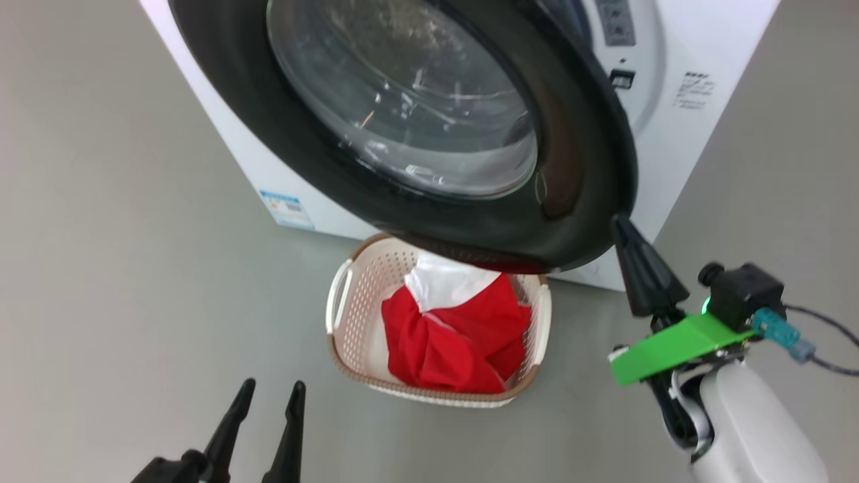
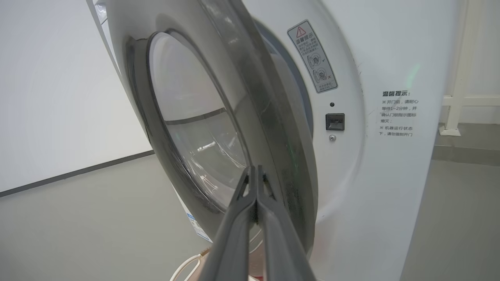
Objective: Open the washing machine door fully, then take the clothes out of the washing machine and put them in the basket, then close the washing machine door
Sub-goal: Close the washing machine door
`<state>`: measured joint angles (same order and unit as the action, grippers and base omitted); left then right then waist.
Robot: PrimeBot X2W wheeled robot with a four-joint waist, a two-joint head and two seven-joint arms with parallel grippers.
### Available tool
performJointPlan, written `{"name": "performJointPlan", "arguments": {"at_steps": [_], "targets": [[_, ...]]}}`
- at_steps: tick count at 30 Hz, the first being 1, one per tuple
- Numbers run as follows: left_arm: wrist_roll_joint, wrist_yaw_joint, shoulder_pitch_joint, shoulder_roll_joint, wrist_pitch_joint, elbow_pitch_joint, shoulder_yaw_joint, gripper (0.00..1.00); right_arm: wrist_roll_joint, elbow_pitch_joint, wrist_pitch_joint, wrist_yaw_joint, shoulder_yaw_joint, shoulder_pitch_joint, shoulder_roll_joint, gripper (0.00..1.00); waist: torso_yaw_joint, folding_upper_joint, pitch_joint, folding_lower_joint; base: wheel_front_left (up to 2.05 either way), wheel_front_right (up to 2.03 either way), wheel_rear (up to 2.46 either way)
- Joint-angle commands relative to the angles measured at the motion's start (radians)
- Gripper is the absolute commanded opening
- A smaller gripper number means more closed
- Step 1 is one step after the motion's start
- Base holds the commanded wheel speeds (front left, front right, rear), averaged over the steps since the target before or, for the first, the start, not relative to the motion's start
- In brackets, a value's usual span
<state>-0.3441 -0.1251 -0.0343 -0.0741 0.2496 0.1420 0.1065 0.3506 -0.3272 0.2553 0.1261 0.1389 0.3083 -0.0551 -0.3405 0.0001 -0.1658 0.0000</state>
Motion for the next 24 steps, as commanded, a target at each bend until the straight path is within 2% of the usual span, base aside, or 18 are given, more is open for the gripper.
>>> {"name": "performJointPlan", "arguments": {"at_steps": [1, 24], "targets": [[-0.011, -0.006, 0.041, -0.009, 0.012, -0.020, -0.026, 1.00, -0.012, 0.018, 0.006, 0.005, 0.013, 0.046, 0.005, 0.00, -0.027, -0.0001, -0.043, 0.0000, 0.00, 0.00, 0.00], [-0.081, -0.006, 0.205, -0.008, 0.012, -0.012, 0.066, 1.00, -0.142, -0.002, 0.006, 0.005, -0.127, 0.332, 0.003, 0.00, -0.113, -0.0001, -0.275, 0.0000, 0.00, 0.00, 0.00]]}}
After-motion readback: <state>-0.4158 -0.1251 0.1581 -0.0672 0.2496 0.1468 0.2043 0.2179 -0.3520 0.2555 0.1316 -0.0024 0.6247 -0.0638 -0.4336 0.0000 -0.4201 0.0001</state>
